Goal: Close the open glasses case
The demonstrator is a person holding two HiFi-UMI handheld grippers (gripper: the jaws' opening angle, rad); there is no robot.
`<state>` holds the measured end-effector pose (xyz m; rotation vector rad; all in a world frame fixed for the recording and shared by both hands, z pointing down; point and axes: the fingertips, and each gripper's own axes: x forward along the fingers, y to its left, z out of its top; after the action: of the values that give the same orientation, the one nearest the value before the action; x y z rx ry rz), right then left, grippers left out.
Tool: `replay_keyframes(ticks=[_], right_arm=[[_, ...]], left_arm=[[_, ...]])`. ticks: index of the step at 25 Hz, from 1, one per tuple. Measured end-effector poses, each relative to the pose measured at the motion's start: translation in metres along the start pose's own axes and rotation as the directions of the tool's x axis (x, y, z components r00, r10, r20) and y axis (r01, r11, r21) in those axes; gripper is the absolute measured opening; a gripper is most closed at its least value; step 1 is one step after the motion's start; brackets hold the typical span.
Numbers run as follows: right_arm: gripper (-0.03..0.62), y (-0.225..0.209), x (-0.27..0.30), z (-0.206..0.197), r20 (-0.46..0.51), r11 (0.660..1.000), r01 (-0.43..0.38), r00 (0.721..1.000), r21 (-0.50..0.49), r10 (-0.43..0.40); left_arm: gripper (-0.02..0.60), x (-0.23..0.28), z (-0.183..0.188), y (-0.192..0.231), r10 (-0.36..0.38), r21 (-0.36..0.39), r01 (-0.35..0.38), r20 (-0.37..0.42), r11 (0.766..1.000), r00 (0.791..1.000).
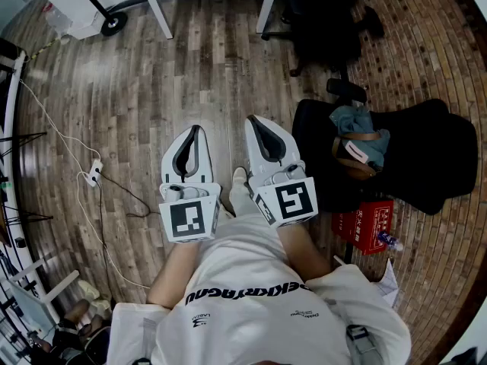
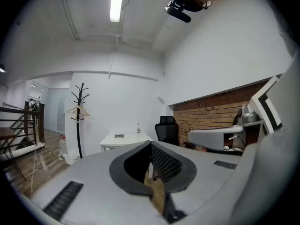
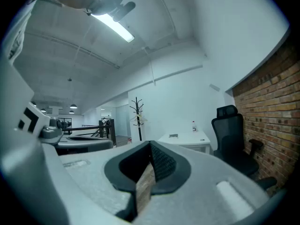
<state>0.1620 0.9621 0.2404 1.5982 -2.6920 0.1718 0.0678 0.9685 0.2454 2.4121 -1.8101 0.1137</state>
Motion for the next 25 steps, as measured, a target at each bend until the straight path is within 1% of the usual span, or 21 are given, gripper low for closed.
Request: replay_keyframes(ticks=[2,4,6,10,12,19,21,25], right_arm=[[0.0,-0.002,0.001,0.005,-0.005,0.999,-0.017,1.0,-0.037,0.017],[0.0,-0.006,0.004,0.01,-0.016,0.997,-0.024,1.0,-0.08,0.022],[0.0,-0.015,0.011,0.015,-0.011,0.995,-0.022,1.0,-0.098,0.021],[0.002,-0.042,0.023,0.019,0.007,0.996,-0.022,1.0,-0.082,0.023],[0.002,-0.054,0.03,0.018,0.001,0.997,-0.023,1.0,-0.068,0.023],[0.002,-0.092,0.069,0.014,-0.008,0.999,-0.014,1.0,-0.041,0.013],[0.002,-0.102,0.083,0.012,-0.008,0.999,-0.008,1.0,-0.046,0.007],[0.002,-0.122,0.118,0.008,-0.015,0.996,0.009,1.0,-0.093,-0.01]], left_arm=[[-0.002,0.005,0.002,-0.007,-0.014,0.005,0.014,0.028,1.0,1.0],[-0.003,0.013,0.004,-0.012,-0.018,0.008,0.018,0.036,1.0,0.999],[-0.002,0.024,0.01,-0.015,-0.018,0.006,0.017,0.039,1.0,0.999],[-0.003,0.049,0.016,-0.025,-0.03,0.003,0.03,0.038,1.0,0.999],[-0.002,0.061,0.018,-0.028,-0.013,-0.002,0.013,0.034,1.0,0.999],[-0.002,0.11,0.008,-0.023,-0.012,-0.011,0.012,0.019,1.0,1.0],[-0.002,0.126,0.006,-0.019,-0.013,-0.01,0.013,0.018,1.0,1.0],[-0.002,0.167,0.007,-0.006,0.005,-0.01,-0.005,0.022,1.0,1.0]])
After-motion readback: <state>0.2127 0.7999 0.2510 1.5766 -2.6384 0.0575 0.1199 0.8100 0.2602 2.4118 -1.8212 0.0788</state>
